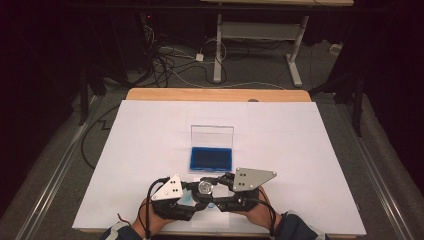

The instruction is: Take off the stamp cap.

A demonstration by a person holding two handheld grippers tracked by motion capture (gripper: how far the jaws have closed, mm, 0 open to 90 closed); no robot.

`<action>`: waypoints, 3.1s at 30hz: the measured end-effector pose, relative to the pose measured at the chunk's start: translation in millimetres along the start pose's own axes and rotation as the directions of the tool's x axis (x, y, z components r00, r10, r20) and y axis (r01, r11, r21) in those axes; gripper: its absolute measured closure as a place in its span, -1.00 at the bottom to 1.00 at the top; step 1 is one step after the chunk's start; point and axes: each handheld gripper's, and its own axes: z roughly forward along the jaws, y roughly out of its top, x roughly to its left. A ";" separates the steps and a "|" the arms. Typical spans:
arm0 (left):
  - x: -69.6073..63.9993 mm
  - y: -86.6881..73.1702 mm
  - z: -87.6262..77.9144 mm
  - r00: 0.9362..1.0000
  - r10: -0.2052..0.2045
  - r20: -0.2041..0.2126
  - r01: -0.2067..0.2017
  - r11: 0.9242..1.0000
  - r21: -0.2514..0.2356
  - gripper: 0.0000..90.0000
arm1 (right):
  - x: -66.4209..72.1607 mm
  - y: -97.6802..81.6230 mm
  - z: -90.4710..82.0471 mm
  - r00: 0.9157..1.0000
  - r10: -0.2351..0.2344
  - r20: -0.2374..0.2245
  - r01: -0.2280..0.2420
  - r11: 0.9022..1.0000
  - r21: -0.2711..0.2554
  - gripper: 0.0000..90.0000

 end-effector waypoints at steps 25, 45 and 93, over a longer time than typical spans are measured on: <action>4.9 -0.2 -1.7 0.999 -0.040 0.008 0.040 0.999 -0.017 -0.21 | 1.0 -0.3 0.0 0.998 -0.052 0.032 0.052 0.999 0.017 0.27; 5.8 -2.4 3.1 1.000 -0.029 0.007 0.029 1.000 -0.007 -0.24 | -2.4 -1.6 0.6 1.000 -0.006 0.031 0.005 1.000 0.013 0.26; 8.2 -7.6 -6.0 0.990 0.033 -0.137 -0.029 0.999 0.026 -0.59 | -11.7 1.2 -13.1 0.997 0.021 0.079 -0.021 1.000 0.000 0.26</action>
